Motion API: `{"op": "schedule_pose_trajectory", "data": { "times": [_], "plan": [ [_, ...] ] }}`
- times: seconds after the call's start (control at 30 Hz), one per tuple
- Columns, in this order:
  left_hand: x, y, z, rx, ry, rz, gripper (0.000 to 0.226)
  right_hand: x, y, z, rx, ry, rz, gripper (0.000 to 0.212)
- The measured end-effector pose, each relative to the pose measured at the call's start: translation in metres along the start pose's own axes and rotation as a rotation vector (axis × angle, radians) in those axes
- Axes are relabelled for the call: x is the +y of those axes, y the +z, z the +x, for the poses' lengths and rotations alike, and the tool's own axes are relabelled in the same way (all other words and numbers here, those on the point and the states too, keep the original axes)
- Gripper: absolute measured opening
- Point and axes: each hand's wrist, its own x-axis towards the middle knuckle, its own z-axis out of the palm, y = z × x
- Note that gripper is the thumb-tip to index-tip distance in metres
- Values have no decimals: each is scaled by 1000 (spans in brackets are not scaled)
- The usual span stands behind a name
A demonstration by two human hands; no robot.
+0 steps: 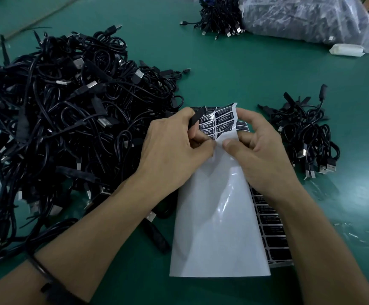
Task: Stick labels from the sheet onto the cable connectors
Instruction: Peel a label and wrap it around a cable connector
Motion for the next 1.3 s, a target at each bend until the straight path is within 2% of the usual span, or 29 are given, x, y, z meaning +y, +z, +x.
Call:
{"op": "schedule_pose_trajectory", "data": {
  "times": [0.63,0.83,1.07,1.3],
  "plan": [
    [0,-2,-1,4,20,-21,50,-1,5,-2,-11,-27,37,51],
    [-1,-1,-1,-12,39,-18,51,2,6,-1,55,-5,9,40],
    [2,0,-2,25,40,7,56,2,5,-1,44,20,129,42],
    [1,-2,-2,32,0,-17,51,1,7,-1,52,40,138,42]
  ]
}}
